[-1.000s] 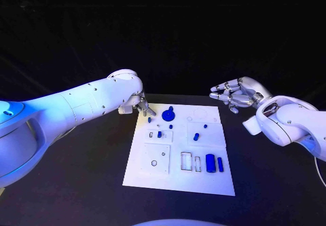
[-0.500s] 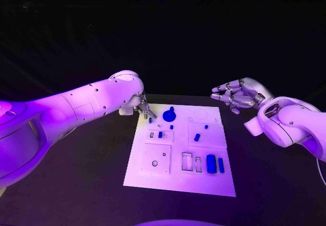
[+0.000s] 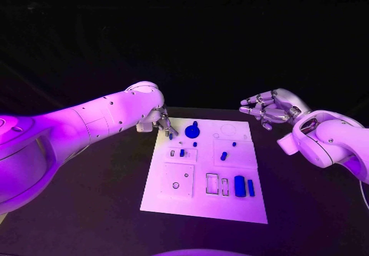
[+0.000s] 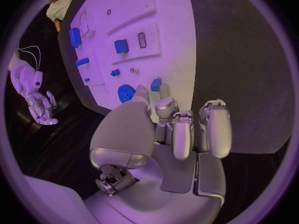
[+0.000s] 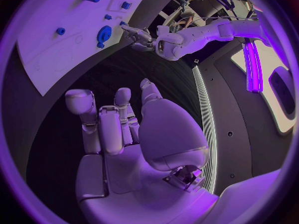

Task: Assemble the parts on the task board

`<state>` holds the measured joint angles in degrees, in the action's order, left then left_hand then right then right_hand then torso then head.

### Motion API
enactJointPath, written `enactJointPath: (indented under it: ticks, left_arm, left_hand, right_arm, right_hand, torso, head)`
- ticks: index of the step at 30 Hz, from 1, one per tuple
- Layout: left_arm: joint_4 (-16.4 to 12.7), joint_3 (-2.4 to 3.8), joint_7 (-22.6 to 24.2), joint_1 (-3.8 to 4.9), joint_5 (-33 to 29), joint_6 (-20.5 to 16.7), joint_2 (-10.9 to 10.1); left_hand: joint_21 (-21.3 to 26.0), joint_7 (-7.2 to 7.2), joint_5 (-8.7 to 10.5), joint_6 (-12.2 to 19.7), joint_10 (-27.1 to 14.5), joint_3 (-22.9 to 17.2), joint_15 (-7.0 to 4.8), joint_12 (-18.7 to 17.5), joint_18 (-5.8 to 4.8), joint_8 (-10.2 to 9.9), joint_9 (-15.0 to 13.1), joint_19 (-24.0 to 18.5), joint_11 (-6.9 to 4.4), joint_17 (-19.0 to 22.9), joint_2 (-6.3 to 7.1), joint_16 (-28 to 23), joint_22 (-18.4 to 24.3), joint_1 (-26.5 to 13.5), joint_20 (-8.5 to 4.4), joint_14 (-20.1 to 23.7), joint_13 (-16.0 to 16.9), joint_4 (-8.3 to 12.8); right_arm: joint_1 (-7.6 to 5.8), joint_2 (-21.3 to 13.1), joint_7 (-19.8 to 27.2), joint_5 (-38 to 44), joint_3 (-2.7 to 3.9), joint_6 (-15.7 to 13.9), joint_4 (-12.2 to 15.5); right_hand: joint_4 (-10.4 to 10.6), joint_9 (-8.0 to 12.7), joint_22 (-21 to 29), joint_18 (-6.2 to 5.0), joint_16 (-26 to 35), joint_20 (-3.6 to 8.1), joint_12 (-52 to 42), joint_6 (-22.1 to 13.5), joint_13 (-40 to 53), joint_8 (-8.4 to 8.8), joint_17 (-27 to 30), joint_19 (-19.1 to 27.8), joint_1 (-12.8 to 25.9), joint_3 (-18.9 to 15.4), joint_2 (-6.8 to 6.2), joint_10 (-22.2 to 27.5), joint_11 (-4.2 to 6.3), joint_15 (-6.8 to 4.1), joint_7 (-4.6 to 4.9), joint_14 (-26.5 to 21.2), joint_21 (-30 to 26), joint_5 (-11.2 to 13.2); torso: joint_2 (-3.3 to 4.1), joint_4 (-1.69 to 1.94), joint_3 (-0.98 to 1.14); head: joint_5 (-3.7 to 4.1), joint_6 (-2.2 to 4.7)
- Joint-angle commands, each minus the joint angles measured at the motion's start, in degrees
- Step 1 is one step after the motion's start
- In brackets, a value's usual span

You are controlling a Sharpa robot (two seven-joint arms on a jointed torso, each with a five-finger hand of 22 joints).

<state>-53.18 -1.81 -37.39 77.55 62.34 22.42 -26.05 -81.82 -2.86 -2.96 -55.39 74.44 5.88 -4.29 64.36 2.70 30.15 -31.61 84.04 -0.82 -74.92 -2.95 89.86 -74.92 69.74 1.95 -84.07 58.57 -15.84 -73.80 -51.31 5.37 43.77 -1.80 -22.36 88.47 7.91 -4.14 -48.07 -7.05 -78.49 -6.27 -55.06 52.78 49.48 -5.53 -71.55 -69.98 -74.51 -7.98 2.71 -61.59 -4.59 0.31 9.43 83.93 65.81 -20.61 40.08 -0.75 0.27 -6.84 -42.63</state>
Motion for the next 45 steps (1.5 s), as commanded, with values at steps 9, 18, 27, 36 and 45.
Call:
enactJointPath:
  ticks: [9,18,27,36,45]
  left_arm:
    - [0.59,0.01,1.11,-0.19,-0.61,-0.25,0.66]
    - [0.74,0.01,1.11,-0.27,-0.68,0.51,0.78]
    - [0.61,-0.02,1.2,-0.3,-0.68,0.55,0.62]
    - [-2.83,0.06,2.85,-0.29,-3.84,-2.74,-1.86]
    - [-11.6,0.05,4.73,-0.41,-6.01,-8.01,-7.24]
  left_hand:
    - [0.01,0.08,0.07,-0.01,0.07,-0.98,-0.41,-0.32,-0.23,0.42,-0.17,1.84,-0.45,-15.08,-0.88,0.14,-6.56,2.84,-0.37,-5.93,-0.23,1.32]
    - [-0.12,0.66,0.05,0.8,-0.3,-6.07,-0.83,-0.96,-0.28,0.02,-0.03,1.88,-0.99,-15.08,-3.14,0.14,-6.83,10.18,-0.73,-5.93,-0.71,5.72]
    - [-0.05,-0.22,-0.24,1.62,-0.29,-22.29,-0.45,-2.67,-0.26,-0.54,0.28,1.81,-0.7,-15.08,1.06,0.14,-7.08,12.51,-0.6,-5.93,-1.99,10.23]
    - [0.08,0.0,-0.14,1.89,0.52,-39.39,-0.36,-2.5,-0.28,1.86,-1.47,1.86,-0.47,-15.08,7.39,0.14,-7.32,5.11,-0.42,-5.93,-2.13,12.29]
    - [-0.48,0.11,-0.3,2.01,1.25,-43.71,-0.43,-1.85,-0.45,3.22,-2.4,2.22,-0.65,-15.08,8.93,0.14,-7.99,2.54,-0.53,-5.93,-1.65,13.61]
  right_arm:
    - [0.03,0.14,0.34,0.41,0.01,0.99,0.13]
    - [0.03,0.13,0.31,0.45,0.01,1.08,0.15]
    - [0.03,0.13,0.32,0.46,0.01,1.14,0.17]
    - [0.03,0.07,0.31,0.48,0.01,1.2,0.15]
    - [0.03,-0.13,0.14,0.48,0.01,1.3,0.14]
  right_hand:
    - [0.06,-0.01,0.09,-0.96,0.21,0.32,0.03,0.12,-0.09,-0.19,0.05,0.03,-0.51,-0.31,0.14,0.13,0.19,-0.32,-0.07,0.75,-0.24,0.53]
    - [0.06,-0.01,0.09,-0.96,0.21,0.32,0.03,0.12,-0.09,-0.19,0.05,0.03,-0.51,-0.31,0.14,0.13,0.19,-0.32,-0.07,0.75,-0.24,0.53]
    - [0.06,-0.01,0.09,-0.96,0.21,0.32,0.03,0.12,-0.09,-0.19,0.05,0.03,-0.51,-0.31,0.14,0.13,0.19,-0.32,-0.07,0.75,-0.24,0.53]
    - [0.06,-0.01,0.09,-0.96,0.21,0.32,0.03,0.12,-0.09,-0.19,0.05,0.03,-0.51,-0.31,0.14,0.13,0.19,-0.32,-0.07,0.75,-0.24,0.53]
    - [0.11,0.0,0.11,-0.95,0.25,0.32,-0.08,0.09,-0.02,-0.19,0.1,0.03,-0.58,-0.38,0.18,0.07,0.18,-0.31,-0.06,0.73,-0.27,0.7]
  torso:
    - [0.06,-0.06,0.01]
    - [0.0,-0.01,0.02]
    - [0.0,-0.09,0.03]
    - [-0.02,0.01,0.01]
    - [-0.29,0.31,0.2]
  head:
    - [0.07,-0.21]
    - [0.14,-0.36]
    - [0.15,-0.43]
    - [0.21,-0.56]
    - [0.3,-0.71]
